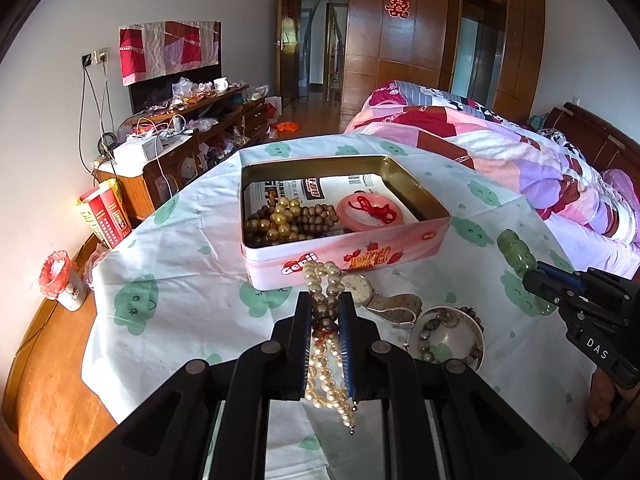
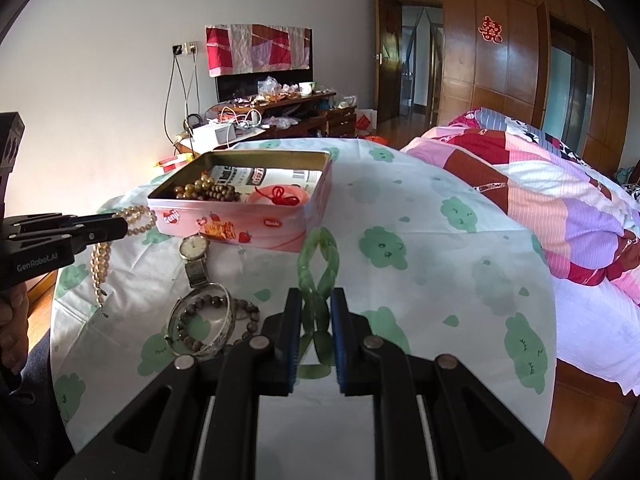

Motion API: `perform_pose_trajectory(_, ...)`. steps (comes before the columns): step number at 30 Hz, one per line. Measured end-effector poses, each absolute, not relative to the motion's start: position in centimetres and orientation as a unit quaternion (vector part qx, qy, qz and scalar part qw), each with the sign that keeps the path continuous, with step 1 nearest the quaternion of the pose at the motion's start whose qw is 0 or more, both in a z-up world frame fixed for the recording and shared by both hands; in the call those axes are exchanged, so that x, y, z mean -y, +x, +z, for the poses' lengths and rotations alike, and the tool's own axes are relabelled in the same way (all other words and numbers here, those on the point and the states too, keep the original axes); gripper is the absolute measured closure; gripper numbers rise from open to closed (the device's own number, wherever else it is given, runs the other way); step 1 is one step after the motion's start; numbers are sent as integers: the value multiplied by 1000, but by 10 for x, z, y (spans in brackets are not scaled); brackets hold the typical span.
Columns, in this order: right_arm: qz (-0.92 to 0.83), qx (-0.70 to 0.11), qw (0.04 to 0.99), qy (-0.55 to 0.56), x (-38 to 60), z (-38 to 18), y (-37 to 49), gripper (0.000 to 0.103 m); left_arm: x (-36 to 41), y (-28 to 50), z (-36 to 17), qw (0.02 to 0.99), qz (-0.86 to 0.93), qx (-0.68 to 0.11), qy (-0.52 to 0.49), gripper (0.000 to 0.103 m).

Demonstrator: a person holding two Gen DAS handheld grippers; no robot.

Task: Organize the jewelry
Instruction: 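Lift the pearls with the left tool while the right lifts the jade bangle toward the tin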

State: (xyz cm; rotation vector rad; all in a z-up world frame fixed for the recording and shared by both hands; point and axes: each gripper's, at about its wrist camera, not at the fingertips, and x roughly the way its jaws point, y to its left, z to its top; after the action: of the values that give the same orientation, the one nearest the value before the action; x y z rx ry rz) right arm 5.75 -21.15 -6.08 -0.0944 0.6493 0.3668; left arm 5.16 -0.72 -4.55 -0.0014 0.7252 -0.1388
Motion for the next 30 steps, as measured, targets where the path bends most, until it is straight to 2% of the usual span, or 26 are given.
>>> perform_pose_trajectory(30,179,-299,936,-43,213,-56,55,86,1,51,-43,943,-54,-328,-9,91)
